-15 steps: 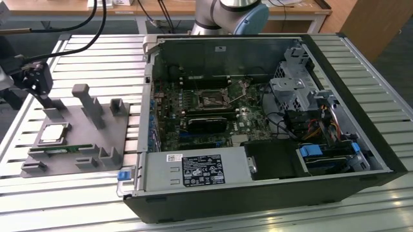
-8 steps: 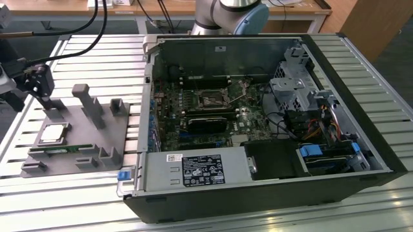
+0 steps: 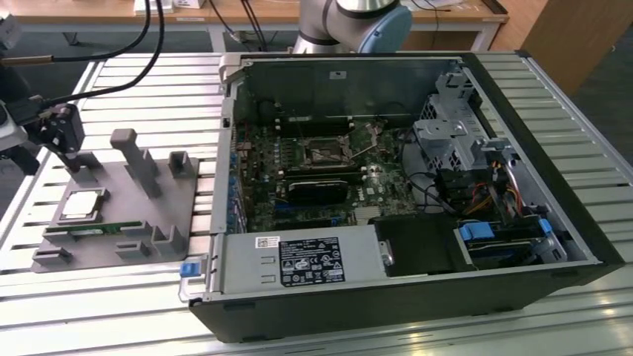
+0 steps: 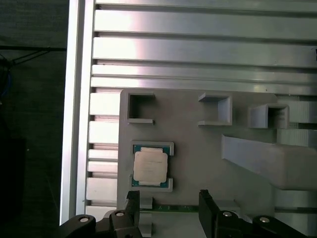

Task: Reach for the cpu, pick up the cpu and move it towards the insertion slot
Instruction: 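Pick up the cpu and move it towards the insertion slot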

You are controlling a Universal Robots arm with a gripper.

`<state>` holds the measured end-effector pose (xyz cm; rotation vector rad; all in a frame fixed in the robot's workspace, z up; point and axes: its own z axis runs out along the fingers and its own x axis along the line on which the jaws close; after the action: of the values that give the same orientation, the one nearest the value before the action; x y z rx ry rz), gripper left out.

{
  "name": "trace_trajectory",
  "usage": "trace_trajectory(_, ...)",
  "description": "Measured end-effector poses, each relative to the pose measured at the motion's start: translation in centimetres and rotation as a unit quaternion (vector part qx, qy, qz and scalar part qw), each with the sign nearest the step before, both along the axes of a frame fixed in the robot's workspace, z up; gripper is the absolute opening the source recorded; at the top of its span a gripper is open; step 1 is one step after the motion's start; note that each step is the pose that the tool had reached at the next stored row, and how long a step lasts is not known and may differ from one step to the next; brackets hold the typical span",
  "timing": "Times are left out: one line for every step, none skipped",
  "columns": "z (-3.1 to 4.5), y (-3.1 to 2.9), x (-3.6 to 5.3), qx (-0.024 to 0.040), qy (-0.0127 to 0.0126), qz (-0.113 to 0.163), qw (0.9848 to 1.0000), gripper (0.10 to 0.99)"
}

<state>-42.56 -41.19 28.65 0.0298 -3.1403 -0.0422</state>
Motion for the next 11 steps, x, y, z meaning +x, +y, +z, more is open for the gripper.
trace_trajectory(-0.07,0.0,-0.06,0.0,0.0,0.0,1.0,0.592)
trace_trajectory(-0.15,0.0,-0.17,0.0,0.0,0.0,1.0,0.592)
trace_trajectory(-0.24,0.0,-0.29,0.0,-0.0002,0.0,1.0,0.592)
trace_trajectory(-0.33,0.0,-0.43,0.0,-0.0004,0.0,1.0,0.592)
trace_trajectory(-0.4,0.0,-0.56,0.0,-0.0006,0.0,1.0,0.592)
trace_trajectory(-0.48,0.0,-0.68,0.0,-0.0006,0.0,1.0,0.592)
trace_trajectory(-0.56,0.0,-0.79,0.0,-0.0007,0.0,1.0,0.592)
trace_trajectory(-0.64,-0.01,-0.89,0.0,-0.0008,0.0,1.0,0.592)
trace_trajectory(-0.71,-0.01,-0.97,0.0,-0.0009,0.0,1.0,0.592)
trace_trajectory(-0.79,-0.01,-1.03,0.0,-0.001,0.0,1.0,0.592)
trace_trajectory(-0.86,-0.01,-1.06,0.0,-0.001,0.0,1.0,0.592)
